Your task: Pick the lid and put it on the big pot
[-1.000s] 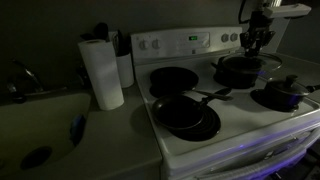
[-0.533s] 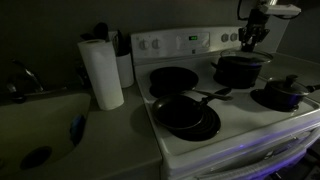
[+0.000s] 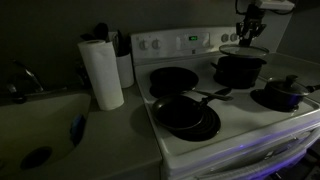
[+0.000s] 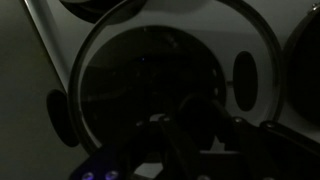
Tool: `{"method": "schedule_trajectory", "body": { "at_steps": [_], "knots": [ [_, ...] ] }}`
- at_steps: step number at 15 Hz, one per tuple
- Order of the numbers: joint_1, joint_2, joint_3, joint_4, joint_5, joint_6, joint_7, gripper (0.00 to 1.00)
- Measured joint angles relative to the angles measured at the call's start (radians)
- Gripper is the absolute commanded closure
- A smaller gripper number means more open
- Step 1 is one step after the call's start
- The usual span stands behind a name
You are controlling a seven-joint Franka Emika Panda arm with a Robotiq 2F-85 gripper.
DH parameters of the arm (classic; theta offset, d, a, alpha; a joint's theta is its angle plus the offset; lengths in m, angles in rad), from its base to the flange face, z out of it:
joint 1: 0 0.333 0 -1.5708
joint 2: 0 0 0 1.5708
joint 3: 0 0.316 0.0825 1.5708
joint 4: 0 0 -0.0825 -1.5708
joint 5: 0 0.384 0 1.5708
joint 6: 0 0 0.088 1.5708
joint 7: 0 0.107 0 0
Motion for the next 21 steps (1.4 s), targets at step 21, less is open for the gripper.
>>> {"method": "schedule_trajectory", "body": {
  "at_steps": [21],
  "knots": [
    [-0.054, 0.116, -0.034, 0.005, 0.105, 0.188, 0.073, 0.86]
  ]
}}
